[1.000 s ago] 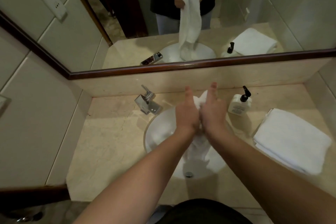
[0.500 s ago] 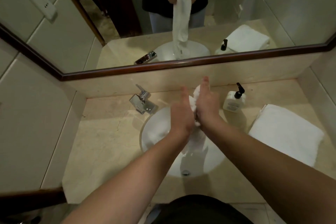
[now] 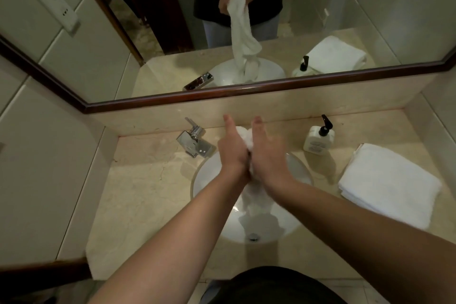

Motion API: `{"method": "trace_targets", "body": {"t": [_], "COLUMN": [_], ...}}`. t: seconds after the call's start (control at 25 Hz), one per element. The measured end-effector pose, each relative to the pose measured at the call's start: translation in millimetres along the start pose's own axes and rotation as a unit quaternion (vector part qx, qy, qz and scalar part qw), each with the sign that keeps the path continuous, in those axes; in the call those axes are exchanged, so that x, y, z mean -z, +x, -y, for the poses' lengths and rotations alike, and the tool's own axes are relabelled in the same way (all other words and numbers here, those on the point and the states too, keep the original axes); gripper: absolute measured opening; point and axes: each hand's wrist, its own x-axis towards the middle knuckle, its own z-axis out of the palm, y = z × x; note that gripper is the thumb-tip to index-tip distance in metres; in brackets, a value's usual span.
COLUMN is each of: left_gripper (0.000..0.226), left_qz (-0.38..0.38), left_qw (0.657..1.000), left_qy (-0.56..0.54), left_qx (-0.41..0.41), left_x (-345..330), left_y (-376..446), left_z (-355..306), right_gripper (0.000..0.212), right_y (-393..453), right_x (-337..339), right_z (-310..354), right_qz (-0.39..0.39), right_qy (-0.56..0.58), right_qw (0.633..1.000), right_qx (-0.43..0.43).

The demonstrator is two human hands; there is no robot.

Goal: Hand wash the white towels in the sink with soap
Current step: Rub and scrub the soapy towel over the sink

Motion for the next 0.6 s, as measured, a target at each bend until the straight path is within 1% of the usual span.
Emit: {"method": "trace_targets", "body": {"t": [0.08, 0.12, 0.16, 0.24, 0.28, 0.32, 0.36, 0.4, 0.44, 0.52, 0.56, 0.6], "left_gripper": [0.068, 0.07, 0.071, 0.068, 0.067, 0.067, 0.069, 0.071, 0.071, 0.069, 0.07, 0.072], "left_qz": [0.024, 0.018, 0.004, -0.024, -0.013, 0.009, 0.026, 0.026, 0.012, -0.011, -0.007, 0.01], "left_qw": [0.997, 0.995, 0.996, 1.0, 1.0, 0.999, 0.998, 0.997, 0.998, 1.0, 0.999, 1.0], "left_qy": [0.061, 0.068, 0.06, 0.005, 0.0, 0.027, 0.048, 0.048, 0.038, -0.011, -0.024, -0.007], "left_qx": [-0.045, -0.064, -0.063, -0.019, -0.017, -0.029, -0.043, -0.053, -0.046, 0.009, 0.023, 0.012], "left_x": [-3, -4, -3, 0, 1, 1, -1, -3, -3, 0, 1, 1], "left_y": [-3, -3, 0, 7, 6, 1, -3, -5, -4, 3, 5, 2], "left_z": [6, 7, 3, -1, 1, 4, 9, 13, 12, 7, 9, 10], "right_gripper": [0.062, 0.061, 0.06, 0.06, 0.061, 0.061, 0.06, 0.059, 0.058, 0.057, 0.058, 0.059], "right_y": [12, 15, 13, 0, -1, 4, 8, 10, 8, -1, -2, 3], "right_x": [9, 9, 7, -2, -2, 1, 5, 7, 6, 0, -1, 0], "right_z": [9, 10, 9, 1, -2, 0, 4, 6, 5, -5, -7, -6], "right_qz": [-0.045, -0.059, -0.055, -0.017, -0.015, -0.03, -0.048, -0.065, -0.067, -0.032, -0.022, -0.034], "right_qy": [0.036, 0.052, 0.051, 0.002, -0.001, 0.014, 0.038, 0.056, 0.055, 0.006, -0.004, -0.004], "right_qw": [0.998, 0.996, 0.996, 1.0, 1.0, 0.999, 0.998, 0.995, 0.996, 0.999, 1.0, 0.999], "right_qx": [-0.034, -0.047, -0.04, -0.001, 0.008, -0.003, -0.027, -0.043, -0.036, 0.005, 0.011, -0.004]}}
